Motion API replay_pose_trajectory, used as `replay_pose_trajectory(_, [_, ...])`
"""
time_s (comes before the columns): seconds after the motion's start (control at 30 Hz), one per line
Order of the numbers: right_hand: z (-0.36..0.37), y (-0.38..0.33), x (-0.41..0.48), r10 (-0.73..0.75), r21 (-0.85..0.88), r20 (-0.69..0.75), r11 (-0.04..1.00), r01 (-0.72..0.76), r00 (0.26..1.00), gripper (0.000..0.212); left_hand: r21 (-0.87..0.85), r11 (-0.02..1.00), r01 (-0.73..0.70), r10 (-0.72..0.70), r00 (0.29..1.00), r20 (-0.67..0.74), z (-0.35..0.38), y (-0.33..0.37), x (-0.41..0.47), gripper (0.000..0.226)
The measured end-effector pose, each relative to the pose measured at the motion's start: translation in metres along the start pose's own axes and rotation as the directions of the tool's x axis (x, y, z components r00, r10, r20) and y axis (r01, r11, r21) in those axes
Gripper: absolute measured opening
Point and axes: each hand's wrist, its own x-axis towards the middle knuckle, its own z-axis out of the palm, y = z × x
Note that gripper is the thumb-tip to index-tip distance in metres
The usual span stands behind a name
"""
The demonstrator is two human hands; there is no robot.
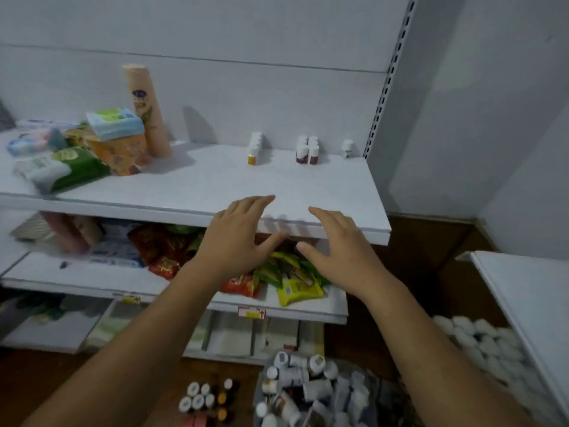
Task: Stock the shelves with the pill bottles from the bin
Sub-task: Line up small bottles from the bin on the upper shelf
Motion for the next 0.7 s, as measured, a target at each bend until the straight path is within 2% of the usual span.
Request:
replay_pose_trajectory(0.27, [0.027,0.052,-0.106,0.057,0.049,0.008,0.997,-0.057,0.998,0.062,-0.016,0.999,0.028,-0.026,0.994,0.106,0.064,0.055,-0.082,0.074])
replay_pose_trajectory(0.4, [0.069,0.084,-0.147,0.188,0.099,0.087,0.975,-0.197,0.978,0.058,-0.065,0.995,0.079,-0.062,0.971,0.231,0.106,0.059,-0.126,0.066])
replay_pose_trajectory(0.57, [0.131,0.124,-0.173,0.390,0.137,0.256,0.891,-0.432,0.885,0.056,-0.140,0.965,0.223,-0.142,0.890,0.434,0.167,0.029,-0.159,0.054])
replay_pose_trajectory(0.7, [0.183,0.142,-0.186,0.476,0.106,0.368,0.832,-0.544,0.799,0.052,-0.144,0.924,0.354,-0.219,0.799,0.561,0.217,-0.003,-0.178,0.043])
